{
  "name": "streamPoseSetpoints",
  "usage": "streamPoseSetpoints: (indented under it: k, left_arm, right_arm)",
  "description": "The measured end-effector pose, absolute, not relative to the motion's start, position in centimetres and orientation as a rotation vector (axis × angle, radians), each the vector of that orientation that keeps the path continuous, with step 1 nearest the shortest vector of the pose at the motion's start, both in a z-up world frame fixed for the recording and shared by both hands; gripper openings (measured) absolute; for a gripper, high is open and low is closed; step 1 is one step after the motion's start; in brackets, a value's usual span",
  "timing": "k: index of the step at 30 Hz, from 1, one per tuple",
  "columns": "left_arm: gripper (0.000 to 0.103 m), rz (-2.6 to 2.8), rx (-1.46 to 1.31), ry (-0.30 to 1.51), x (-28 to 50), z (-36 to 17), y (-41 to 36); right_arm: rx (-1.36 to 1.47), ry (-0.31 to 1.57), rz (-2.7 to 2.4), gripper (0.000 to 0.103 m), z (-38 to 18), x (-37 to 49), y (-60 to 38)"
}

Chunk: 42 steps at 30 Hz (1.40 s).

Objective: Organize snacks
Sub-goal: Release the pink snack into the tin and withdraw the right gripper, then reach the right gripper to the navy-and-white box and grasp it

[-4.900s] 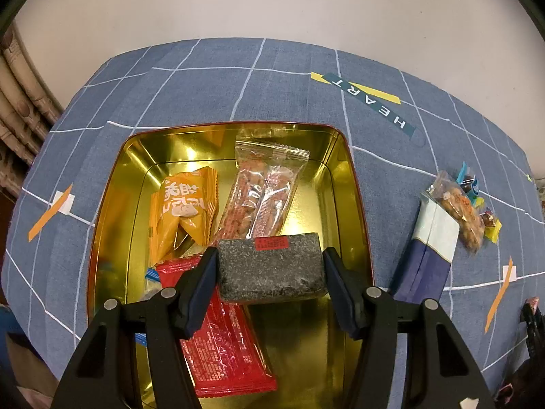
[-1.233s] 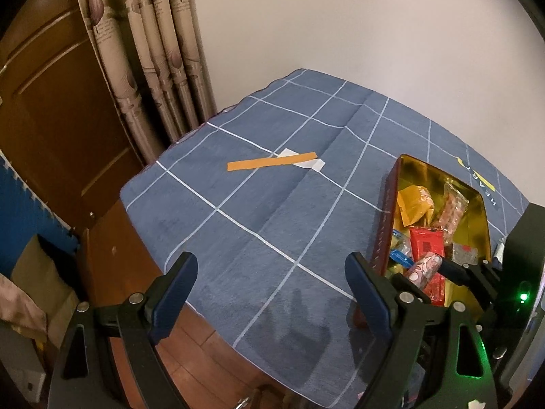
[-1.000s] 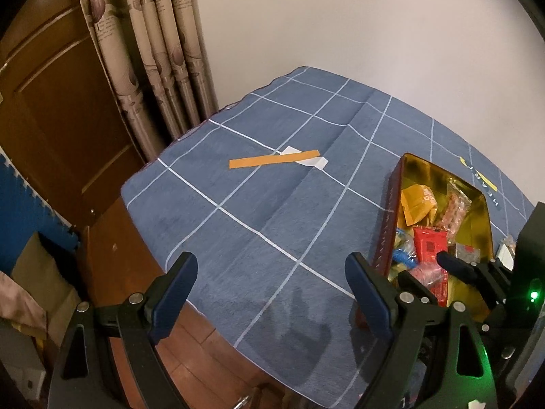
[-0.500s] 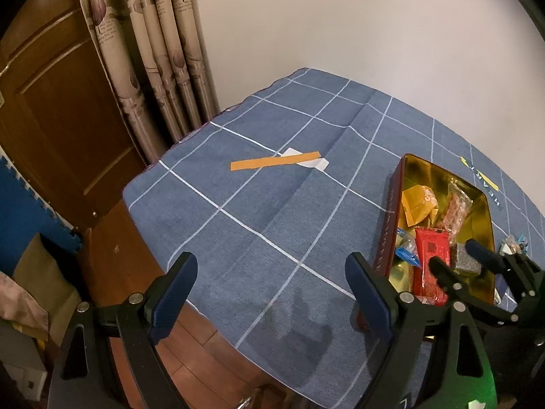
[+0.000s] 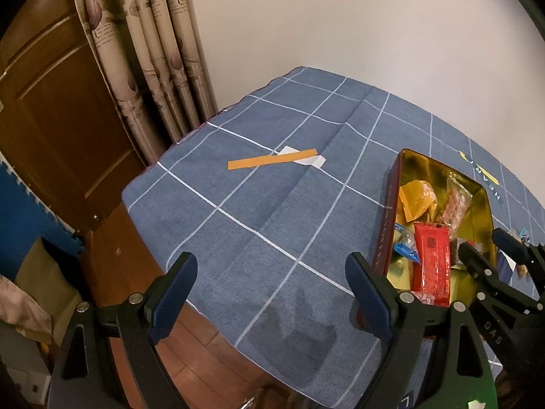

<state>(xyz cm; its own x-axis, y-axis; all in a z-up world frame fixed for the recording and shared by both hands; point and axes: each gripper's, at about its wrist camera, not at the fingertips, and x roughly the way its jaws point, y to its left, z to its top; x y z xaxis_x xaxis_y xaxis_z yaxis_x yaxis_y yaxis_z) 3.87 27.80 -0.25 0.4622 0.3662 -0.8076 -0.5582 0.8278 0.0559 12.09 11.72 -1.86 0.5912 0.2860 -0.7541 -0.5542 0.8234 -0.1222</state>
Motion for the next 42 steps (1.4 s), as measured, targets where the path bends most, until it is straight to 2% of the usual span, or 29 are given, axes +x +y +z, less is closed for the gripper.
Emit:
streamPoseSetpoints:
  k: [42]
  left_arm:
    - [0.086,0.556,-0.189,0.939,4.2,-0.7,26.8]
  right_arm:
    - [-0.311,0.821,0.354,0.056,-1.7,13.0,7.8]
